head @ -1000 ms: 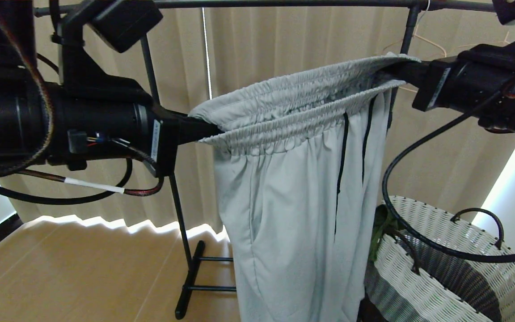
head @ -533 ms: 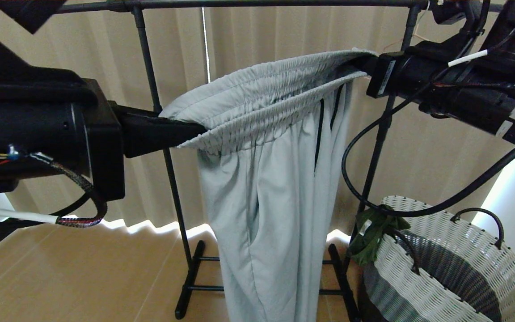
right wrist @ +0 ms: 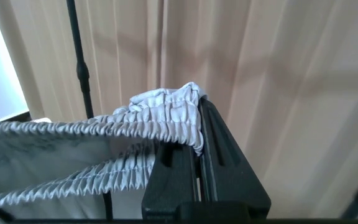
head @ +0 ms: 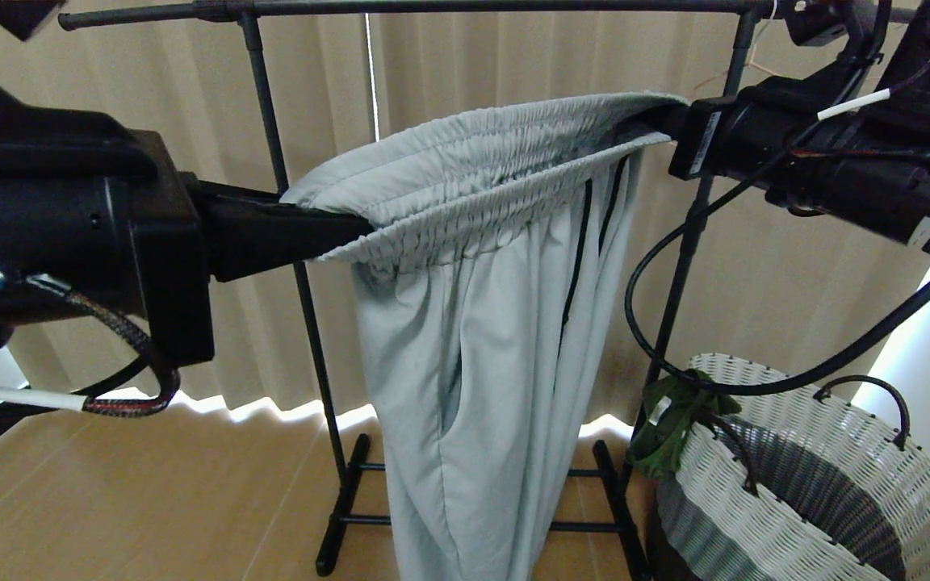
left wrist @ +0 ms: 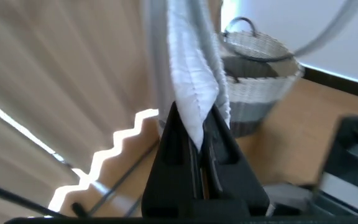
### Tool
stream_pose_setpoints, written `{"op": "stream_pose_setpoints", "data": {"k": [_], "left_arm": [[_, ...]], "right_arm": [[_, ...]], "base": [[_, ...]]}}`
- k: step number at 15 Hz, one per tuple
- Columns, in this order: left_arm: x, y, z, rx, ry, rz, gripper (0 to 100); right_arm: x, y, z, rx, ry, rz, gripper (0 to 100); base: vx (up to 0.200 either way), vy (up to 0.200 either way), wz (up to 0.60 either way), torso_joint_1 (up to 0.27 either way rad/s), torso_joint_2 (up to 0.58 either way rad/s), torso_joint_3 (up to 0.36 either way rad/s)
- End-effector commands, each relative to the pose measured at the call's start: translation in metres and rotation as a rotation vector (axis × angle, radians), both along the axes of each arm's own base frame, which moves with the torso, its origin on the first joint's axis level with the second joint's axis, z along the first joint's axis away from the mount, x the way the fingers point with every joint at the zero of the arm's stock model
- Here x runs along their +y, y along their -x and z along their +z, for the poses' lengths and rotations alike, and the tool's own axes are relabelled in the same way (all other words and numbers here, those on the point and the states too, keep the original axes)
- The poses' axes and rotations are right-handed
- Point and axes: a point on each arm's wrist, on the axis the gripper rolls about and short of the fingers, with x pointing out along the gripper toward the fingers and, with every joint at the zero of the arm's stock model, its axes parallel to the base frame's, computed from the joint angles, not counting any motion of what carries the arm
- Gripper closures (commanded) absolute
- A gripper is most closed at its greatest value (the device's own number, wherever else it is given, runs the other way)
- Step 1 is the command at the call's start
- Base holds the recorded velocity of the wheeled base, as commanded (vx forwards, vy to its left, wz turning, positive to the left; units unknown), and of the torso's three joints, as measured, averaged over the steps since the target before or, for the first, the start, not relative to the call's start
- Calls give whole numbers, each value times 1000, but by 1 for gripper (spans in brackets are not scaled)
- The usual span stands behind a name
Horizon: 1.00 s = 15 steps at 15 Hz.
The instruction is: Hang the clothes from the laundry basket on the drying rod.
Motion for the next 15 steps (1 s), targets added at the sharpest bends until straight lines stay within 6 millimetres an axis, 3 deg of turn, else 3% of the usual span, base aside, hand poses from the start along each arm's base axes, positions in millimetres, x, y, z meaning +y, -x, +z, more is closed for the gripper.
{"op": "stream_pose_setpoints", "data": {"k": [1, 3, 8, 11, 15], "left_arm": [[-7, -18, 4, -4, -7, 59, 100], [-18, -40, 11, -18, -7, 132, 100], [-52, -85, 17, 30, 68, 334, 100], [-58, -88, 15, 63, 99, 340, 100], [-64, -81, 9, 95, 101, 320, 100]], "right_arm": [[-15, 25, 19, -20, -8, -12, 100], [-25, 49, 24, 3, 1, -12, 100], [-45, 108, 14, 74, 36, 14, 100], [-39, 137, 7, 98, 51, 109, 100], [-39, 144, 1, 106, 58, 131, 100]], "base": [[0, 0, 0, 0, 0, 0], [0, 0, 0, 0, 0, 0], [0, 0, 0, 0, 0, 0], [0, 0, 0, 0, 0, 0], [0, 0, 0, 0, 0, 0]]}}
